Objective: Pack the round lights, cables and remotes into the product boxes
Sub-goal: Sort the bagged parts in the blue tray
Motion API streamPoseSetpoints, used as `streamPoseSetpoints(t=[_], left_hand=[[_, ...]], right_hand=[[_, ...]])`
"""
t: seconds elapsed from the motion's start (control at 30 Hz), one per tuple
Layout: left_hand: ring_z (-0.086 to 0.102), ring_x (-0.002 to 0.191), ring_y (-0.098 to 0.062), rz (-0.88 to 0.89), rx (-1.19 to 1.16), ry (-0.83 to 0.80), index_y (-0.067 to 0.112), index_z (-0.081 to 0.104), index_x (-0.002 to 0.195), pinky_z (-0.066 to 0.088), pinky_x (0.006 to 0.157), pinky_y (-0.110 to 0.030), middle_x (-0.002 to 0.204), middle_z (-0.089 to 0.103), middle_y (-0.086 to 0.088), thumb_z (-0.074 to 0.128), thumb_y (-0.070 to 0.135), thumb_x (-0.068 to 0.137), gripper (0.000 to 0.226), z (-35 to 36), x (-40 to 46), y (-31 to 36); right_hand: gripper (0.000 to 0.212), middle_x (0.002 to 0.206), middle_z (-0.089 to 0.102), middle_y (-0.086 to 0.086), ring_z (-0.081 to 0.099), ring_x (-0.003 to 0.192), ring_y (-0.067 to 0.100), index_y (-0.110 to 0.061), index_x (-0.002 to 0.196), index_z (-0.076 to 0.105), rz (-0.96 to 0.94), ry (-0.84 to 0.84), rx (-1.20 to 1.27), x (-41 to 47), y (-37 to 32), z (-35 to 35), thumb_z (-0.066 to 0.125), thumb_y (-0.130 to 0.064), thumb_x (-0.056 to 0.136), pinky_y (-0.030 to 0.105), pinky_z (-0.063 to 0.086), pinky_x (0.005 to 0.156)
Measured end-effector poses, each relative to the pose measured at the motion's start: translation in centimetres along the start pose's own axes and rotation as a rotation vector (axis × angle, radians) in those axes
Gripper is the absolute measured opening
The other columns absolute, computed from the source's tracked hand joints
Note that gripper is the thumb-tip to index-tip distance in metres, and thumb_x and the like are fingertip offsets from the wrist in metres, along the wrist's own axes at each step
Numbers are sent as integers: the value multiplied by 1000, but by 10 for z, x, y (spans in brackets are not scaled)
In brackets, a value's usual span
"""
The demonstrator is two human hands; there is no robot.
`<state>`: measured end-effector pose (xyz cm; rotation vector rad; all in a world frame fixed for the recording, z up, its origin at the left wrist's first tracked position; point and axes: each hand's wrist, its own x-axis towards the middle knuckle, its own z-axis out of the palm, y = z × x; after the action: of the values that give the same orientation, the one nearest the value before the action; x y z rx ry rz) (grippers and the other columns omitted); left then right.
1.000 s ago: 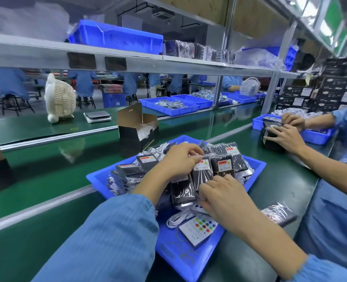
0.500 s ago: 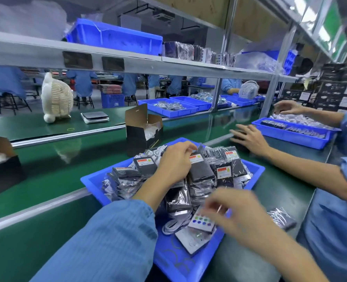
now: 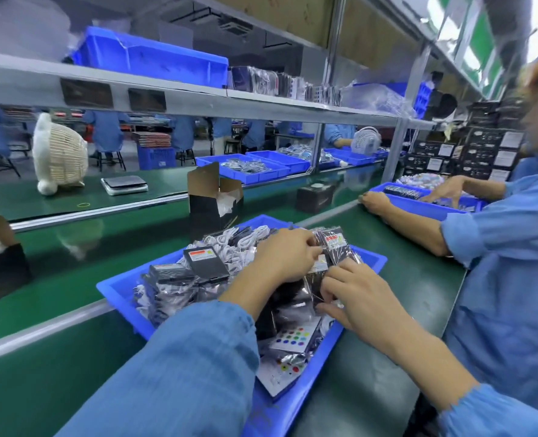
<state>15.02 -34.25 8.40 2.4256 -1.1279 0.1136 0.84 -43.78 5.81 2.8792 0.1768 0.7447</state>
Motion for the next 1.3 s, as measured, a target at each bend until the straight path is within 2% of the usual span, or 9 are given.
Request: streamPoseSetpoints(t=[0.3,0.47,0.57,0.63,0.77,0.87,1.03,1.2,1.3], left_hand=[[59,106,-33,-64,-48,15,17,66,96,51,87,-42,109,69,-9,45,26,102,23,0,20,-6],[57,109,-37,-79,5,-16,9,63,108,49,87,-43,115,66,-16,41,27,103,29,1,29,-7],[57,111,-37,-35,121,52,15,54,124,46,79,-43,119,62,-15,46,18,99,27,0,24,-3],[56,116,-32,125,134,98,24,48,134,44,80,-41,128,59,-8,54,8,90,48,0,17,4],[57,114,-24,256,80,5,25,69,109,45,84,-35,125,59,2,59,2,80,39,1,11,13],[61,102,-30,58,-63,101,19,75,88,50,80,-35,105,67,-6,56,8,78,24,2,19,20],[50,123,-32,-95,-209,8,16,53,133,42,100,-39,129,57,-14,56,37,94,44,16,44,20],[61,110,-25,-28,-397,-40,16,66,123,43,87,-28,116,69,-7,55,35,99,32,19,53,2],[59,110,-23,-15,-384,-19,18,68,120,43,90,-30,116,69,-5,50,33,101,30,21,54,-2]], right_hand=[[33,62,52,-16,49,68,2,-36,65,43,278,-103,428,-25,-17,7,69,-44,84,15,39,65],[45,121,61,-23,57,99,5,-30,85,74,100,-205,438,-31,-41,1,44,-63,85,24,42,90],[28,84,69,-16,62,72,4,-21,75,71,204,269,454,-33,-12,-7,57,-41,89,24,50,68],[13,87,67,-9,63,76,8,-15,88,72,277,435,368,-26,27,-9,74,-27,84,26,51,70],[76,132,55,15,54,118,37,-5,134,57,140,-34,86,6,73,13,88,-16,66,50,48,92],[71,105,65,13,63,92,38,-2,111,68,78,17,-9,20,82,24,89,-5,43,46,52,71],[37,66,55,4,52,59,27,-11,62,57,-34,212,27,21,61,46,75,12,40,34,40,55],[44,110,60,14,57,92,37,-6,94,66,80,129,106,31,68,33,78,-5,52,46,50,74],[51,97,63,12,58,82,35,-5,94,66,48,47,35,44,70,25,82,-13,46,43,50,67]])
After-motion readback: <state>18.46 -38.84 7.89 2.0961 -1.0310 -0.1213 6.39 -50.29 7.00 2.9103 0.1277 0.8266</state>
